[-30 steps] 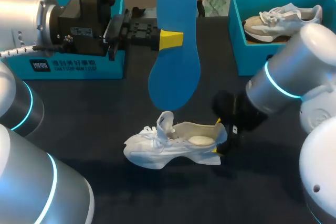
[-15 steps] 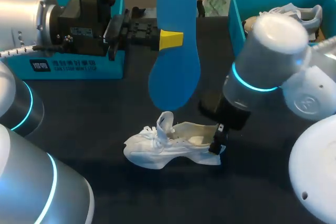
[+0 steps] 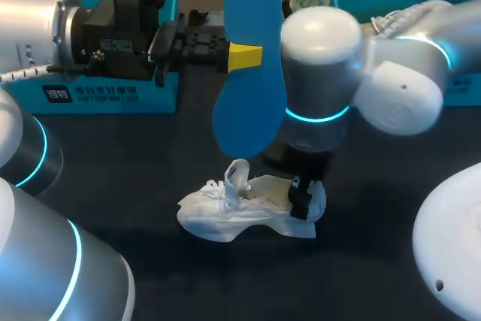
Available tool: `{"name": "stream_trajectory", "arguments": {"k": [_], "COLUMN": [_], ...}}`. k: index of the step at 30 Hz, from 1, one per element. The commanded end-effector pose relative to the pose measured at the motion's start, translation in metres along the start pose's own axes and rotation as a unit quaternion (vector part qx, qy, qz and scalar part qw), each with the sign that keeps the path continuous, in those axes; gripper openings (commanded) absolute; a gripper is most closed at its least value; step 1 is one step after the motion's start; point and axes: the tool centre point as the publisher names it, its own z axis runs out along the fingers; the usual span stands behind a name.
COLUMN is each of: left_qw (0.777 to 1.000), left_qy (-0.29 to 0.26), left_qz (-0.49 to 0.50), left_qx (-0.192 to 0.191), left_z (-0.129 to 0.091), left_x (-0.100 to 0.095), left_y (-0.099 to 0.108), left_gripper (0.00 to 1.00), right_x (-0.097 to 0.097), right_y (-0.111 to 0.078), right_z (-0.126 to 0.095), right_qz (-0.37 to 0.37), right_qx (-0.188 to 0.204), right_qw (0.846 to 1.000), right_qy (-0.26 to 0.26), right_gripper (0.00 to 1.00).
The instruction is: Take the shoe out of the shoebox, open the shoe tongue, remove and reinsert the insole, then place the shoe into the shoebox
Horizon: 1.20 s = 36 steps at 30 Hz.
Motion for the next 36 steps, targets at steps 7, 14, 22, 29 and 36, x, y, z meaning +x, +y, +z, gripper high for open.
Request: {"name": "stream_trajectory", "arguments": {"k": [7,14,22,29,36], "left_qw": [1.000,1.000,1.000,1.000,1.000], "left_qy": [0.000,0.000,0.000,0.000,0.000], "left_qz": [0.000,0.000,0.000,0.000,0.000], "left_qx": [0.001,0.001,0.001,0.001,0.001], "left_z": [0.002,0.002,0.002,0.002,0.002], "left_x": [-0.001,-0.001,-0.001,-0.001,-0.001], "left_y": [0.001,0.001,0.001,0.001,0.001], "left_gripper": [0.00,0.00,0.00,0.00,0.00], "right_x": [-0.004,-0.003,-0.008,-0.014,-0.023], "right_y": [0.003,0.009,0.029,0.050,0.063], "right_z": [-0.002,-0.006,-0.026,-0.018,-0.001], "right_qz": [-0.009,-0.014,-0.019,-0.041,-0.044], "right_qx": [0.026,0.018,0.013,0.016,0.031], "right_qw": [0.999,0.999,0.999,0.998,0.998], "right_qy": [-0.019,-0.022,-0.042,-0.040,-0.044], "right_gripper": [1.00,1.00,1.00,1.00,1.00]}}
